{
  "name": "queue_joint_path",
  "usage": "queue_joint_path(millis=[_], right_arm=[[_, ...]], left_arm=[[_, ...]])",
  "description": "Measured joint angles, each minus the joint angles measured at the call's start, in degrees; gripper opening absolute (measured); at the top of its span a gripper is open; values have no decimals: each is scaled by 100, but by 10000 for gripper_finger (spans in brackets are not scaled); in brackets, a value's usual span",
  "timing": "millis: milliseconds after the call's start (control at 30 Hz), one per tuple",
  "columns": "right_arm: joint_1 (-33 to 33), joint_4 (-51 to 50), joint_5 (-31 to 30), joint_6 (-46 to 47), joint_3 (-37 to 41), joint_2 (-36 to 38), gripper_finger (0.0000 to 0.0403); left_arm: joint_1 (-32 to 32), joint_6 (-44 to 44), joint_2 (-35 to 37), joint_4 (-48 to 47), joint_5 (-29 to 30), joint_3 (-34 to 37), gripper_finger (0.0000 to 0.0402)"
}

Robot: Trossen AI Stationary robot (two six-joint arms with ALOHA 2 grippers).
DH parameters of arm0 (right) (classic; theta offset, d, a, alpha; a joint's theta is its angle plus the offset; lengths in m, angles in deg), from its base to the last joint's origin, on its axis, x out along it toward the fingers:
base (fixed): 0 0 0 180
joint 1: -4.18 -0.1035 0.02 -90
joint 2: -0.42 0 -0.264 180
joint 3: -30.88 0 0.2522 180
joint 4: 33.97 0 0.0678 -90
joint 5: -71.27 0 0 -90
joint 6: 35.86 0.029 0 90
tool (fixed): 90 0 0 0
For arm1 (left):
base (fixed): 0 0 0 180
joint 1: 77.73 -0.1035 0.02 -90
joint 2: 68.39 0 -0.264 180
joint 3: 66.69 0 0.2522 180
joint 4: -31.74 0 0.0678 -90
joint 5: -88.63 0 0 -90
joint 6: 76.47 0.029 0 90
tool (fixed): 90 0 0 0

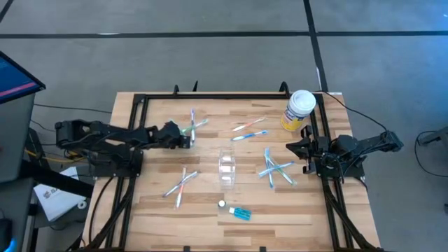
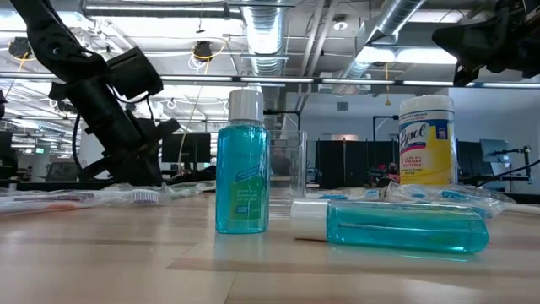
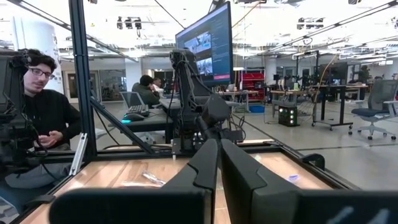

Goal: Pick & Place toothbrushing station
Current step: Put the top left green toothbrush into the transparent organizer

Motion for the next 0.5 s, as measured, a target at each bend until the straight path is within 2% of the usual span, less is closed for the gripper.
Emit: queue_joint_path(millis=[67, 100, 267, 500], right_arm=[[0, 0, -2, 2, 1, 0, 12], [0, -2, 0, 0, 0, 0, 12], [0, -9, 0, 0, 1, 0, 12], [-2, -15, -2, 2, 0, 0, 12]], left_arm=[[5, 150, -132, 197, 4, 0, 13], [5, 169, -188, 297, 2, -2, 10], [7, 344, -235, 525, -121, -2, 1], [186, 519, 283, 507, -148, 2, 0]])
